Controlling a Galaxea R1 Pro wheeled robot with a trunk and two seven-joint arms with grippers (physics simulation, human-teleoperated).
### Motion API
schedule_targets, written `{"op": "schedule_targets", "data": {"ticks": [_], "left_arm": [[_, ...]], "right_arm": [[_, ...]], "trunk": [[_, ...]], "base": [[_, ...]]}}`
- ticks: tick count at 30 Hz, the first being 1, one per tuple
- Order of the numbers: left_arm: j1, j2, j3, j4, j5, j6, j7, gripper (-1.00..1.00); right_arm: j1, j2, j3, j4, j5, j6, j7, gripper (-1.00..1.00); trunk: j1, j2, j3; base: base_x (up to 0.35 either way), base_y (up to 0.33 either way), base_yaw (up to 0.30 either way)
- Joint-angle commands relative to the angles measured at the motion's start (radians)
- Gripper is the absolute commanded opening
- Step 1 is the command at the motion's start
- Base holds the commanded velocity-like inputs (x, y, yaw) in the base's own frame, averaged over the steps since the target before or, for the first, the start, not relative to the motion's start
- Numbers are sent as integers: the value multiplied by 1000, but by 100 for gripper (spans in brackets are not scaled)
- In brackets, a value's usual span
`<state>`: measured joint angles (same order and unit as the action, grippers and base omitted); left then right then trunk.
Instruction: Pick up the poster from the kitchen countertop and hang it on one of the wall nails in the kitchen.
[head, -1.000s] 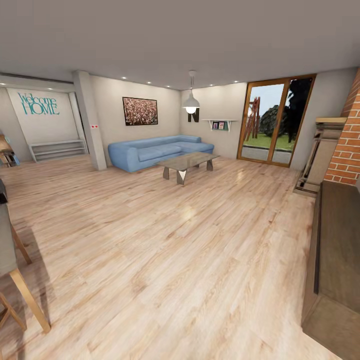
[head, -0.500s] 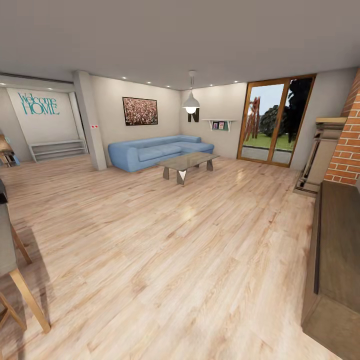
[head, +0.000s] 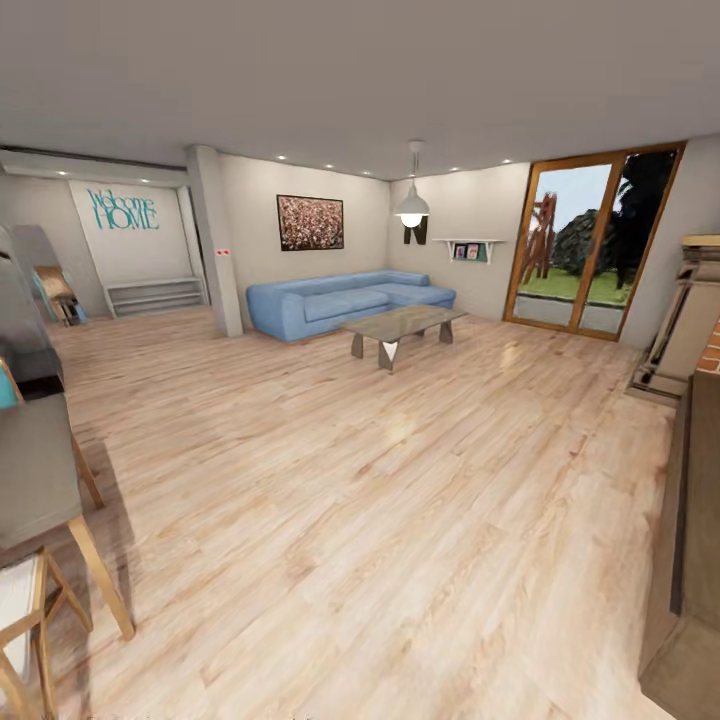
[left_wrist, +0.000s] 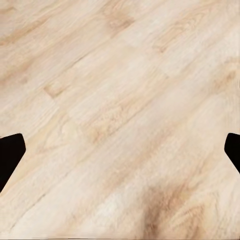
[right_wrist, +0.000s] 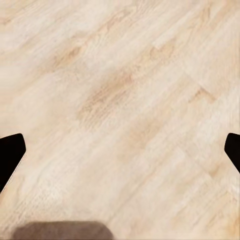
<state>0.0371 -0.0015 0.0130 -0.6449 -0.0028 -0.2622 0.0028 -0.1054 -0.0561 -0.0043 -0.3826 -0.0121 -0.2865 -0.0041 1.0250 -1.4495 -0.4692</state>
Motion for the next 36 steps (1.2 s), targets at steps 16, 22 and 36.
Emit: {"op": "schedule_targets", "data": {"ticks": [16,22,36], "left_arm": [[0,0,1,1,-1,-2,-2,100],[0,0,1,1,-1,-2,-2,100],[0,0,1,19,-1,-3,-2,100]], "right_arm": [[0,-1,1,1,-2,-4,2,100],[0,1,0,1,0,-6,0,100],[0,2,3,1,6,-9,-2,100]], "trunk": [[0,0,-2],[0,0,-2],[0,0,-2]], "base": [[-34,-88,221],[-51,-124,223],[-4,-10,289]]}}
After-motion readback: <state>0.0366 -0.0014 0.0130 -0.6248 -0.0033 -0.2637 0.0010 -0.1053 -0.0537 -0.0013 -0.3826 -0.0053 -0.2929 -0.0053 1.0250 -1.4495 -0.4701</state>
